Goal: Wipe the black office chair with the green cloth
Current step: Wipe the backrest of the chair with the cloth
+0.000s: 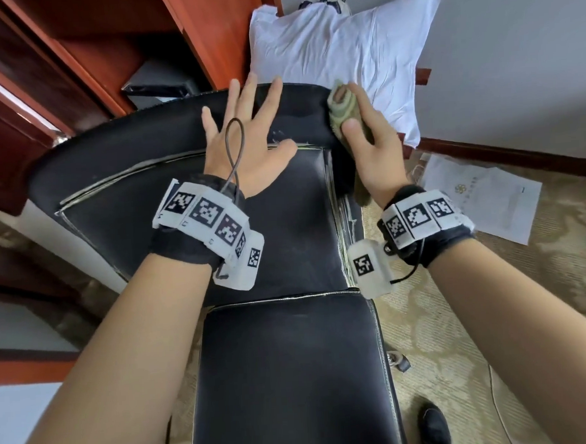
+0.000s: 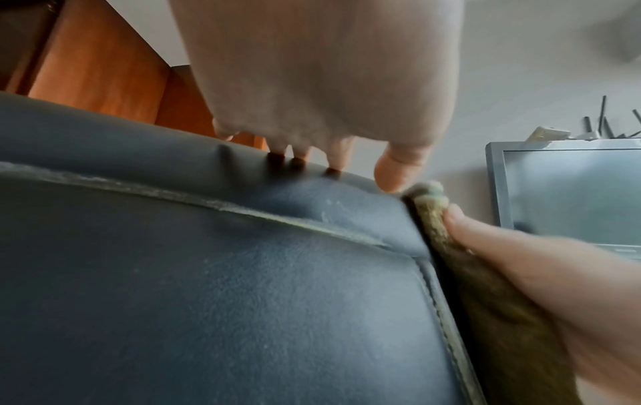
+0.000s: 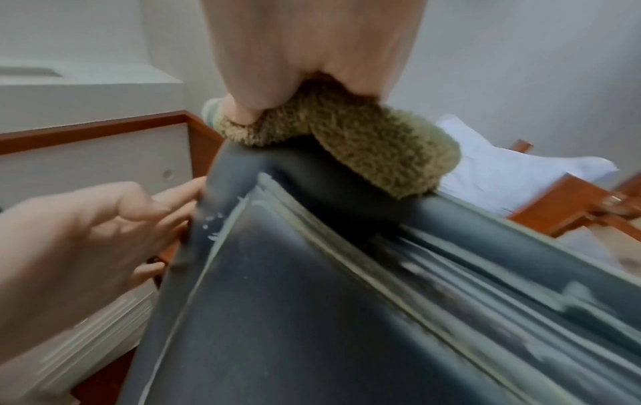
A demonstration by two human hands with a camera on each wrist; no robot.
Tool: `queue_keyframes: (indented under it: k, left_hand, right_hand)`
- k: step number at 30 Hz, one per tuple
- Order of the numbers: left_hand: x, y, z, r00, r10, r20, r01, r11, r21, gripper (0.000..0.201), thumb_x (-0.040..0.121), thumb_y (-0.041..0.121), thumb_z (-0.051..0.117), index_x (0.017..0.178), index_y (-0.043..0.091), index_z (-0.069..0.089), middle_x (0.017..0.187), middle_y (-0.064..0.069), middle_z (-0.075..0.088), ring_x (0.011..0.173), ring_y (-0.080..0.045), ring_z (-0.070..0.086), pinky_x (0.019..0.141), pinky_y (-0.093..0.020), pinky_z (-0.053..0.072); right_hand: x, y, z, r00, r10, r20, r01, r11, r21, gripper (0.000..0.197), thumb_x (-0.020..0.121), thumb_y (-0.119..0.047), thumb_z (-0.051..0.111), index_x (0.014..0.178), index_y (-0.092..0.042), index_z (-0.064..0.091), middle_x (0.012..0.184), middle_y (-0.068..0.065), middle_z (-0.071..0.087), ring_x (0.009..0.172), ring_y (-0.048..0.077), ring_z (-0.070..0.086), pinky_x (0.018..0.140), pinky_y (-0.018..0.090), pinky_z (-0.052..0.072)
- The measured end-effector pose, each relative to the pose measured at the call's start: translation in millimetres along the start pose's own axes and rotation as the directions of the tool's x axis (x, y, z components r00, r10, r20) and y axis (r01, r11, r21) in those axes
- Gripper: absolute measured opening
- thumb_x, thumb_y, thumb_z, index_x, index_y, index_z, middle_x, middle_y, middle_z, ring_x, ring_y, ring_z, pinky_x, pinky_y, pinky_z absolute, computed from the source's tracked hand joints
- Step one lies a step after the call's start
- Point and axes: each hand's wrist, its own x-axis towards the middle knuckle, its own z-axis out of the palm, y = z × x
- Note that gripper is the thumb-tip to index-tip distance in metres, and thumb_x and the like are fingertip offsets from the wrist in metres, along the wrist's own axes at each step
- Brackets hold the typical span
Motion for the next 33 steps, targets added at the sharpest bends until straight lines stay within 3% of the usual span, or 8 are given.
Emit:
queue_keyframes:
  k: [3,8,11,16,20,24,29,33]
  left_hand:
    - [0,1,-2,1.000,0.001,-0.004,-0.001,1.000,-0.001,0.073,0.090,0.032,0.046,0.151,0.031,0.006,0.159,-0.002,-0.004,0.146,-0.021,-0.010,0.112,-0.053,-0.008]
    - [0,0,-1,1.000,-0.006,-0.002,0.006,1.000,0.005,0.075,0.089,0.032,0.048,0.151,0.031,0.005,0.159,-0.001,-0.004,0.146,-0.022,-0.010,0.113,-0.054,-0.007]
    - [0,2,-1,1.000,-0.012,-0.009,0.012,1.000,0.003,0.076,0.088,0.030,0.048,0.151,0.031,0.005,0.159,-0.002,-0.003,0.146,-0.022,-0.009,0.113,-0.054,-0.006]
    - [-2,5,-1,1.000,-0.025,-0.008,0.025,1.000,-0.010,0.076,0.088,0.030,0.048,0.151,0.031,0.006,0.159,-0.001,-0.003,0.146,-0.021,-0.009,0.113,-0.054,-0.005]
    - [1,4,0,1.000,-0.028,-0.001,0.028,1.000,-0.009,0.077,0.087,0.030,0.049,0.151,0.031,0.005,0.159,-0.001,-0.004,0.146,-0.021,-0.010,0.114,-0.053,-0.005]
    - [2,4,1,1.000,-0.026,0.008,0.026,1.000,0.007,0.078,0.087,0.031,0.050,0.151,0.031,0.004,0.159,-0.002,-0.004,0.146,-0.022,-0.010,0.114,-0.053,-0.005]
    - [4,6,2,0.999,-0.038,0.002,0.038,0.999,0.013,0.079,0.087,0.031,0.051,0.151,0.030,0.005,0.159,-0.003,-0.003,0.146,-0.023,-0.009,0.114,-0.053,-0.003]
    - [4,7,1,0.999,-0.043,0.000,0.043,0.999,-0.004,0.078,0.087,0.030,0.051,0.151,0.030,0.006,0.159,-0.004,-0.003,0.146,-0.023,-0.010,0.114,-0.052,-0.003]
  right_hand:
    - [-22,29,-9,0.997,0.072,0.001,-0.072,0.997,0.024,0.042,0.096,-0.009,0.047,0.138,-0.002,0.041,0.135,-0.003,0.046,0.121,-0.009,0.038,0.104,0.006,0.025]
    - [-36,43,-20,0.984,0.174,0.047,-0.174,0.985,0.004,0.040,0.093,-0.010,0.052,0.133,-0.002,0.048,0.128,-0.005,0.052,0.117,-0.004,0.047,0.106,0.015,0.032]
    - [-11,13,-16,0.991,0.132,0.006,-0.132,0.989,0.063,0.039,0.092,-0.007,0.052,0.132,-0.008,0.050,0.119,-0.008,0.057,0.108,-0.010,0.050,0.103,0.013,0.034]
    - [30,-32,-1,0.996,0.023,0.087,-0.029,0.997,0.072,0.044,0.090,-0.014,0.052,0.132,-0.003,0.050,0.129,0.005,0.056,0.118,0.005,0.050,0.108,0.025,0.036]
    - [21,-21,-7,0.993,0.036,0.112,-0.048,0.993,0.107,0.041,0.095,-0.006,0.048,0.135,0.002,0.043,0.131,0.006,0.053,0.118,0.001,0.047,0.107,0.019,0.034]
    - [1,-1,-16,0.992,0.100,0.079,-0.107,0.990,0.089,0.039,0.095,-0.003,0.047,0.132,0.007,0.043,0.126,0.004,0.050,0.100,-0.016,0.051,0.100,0.012,0.037]
    - [-27,31,-27,0.969,0.231,0.091,-0.229,0.973,-0.038,0.036,0.094,-0.010,0.054,0.129,-0.003,0.054,0.125,0.007,0.059,0.112,0.003,0.049,0.108,0.025,0.035]
    - [-17,15,-26,0.974,0.215,0.077,-0.222,0.970,0.101,0.036,0.091,-0.003,0.055,0.127,-0.009,0.054,0.117,0.000,0.060,0.101,-0.008,0.054,0.102,0.017,0.038]
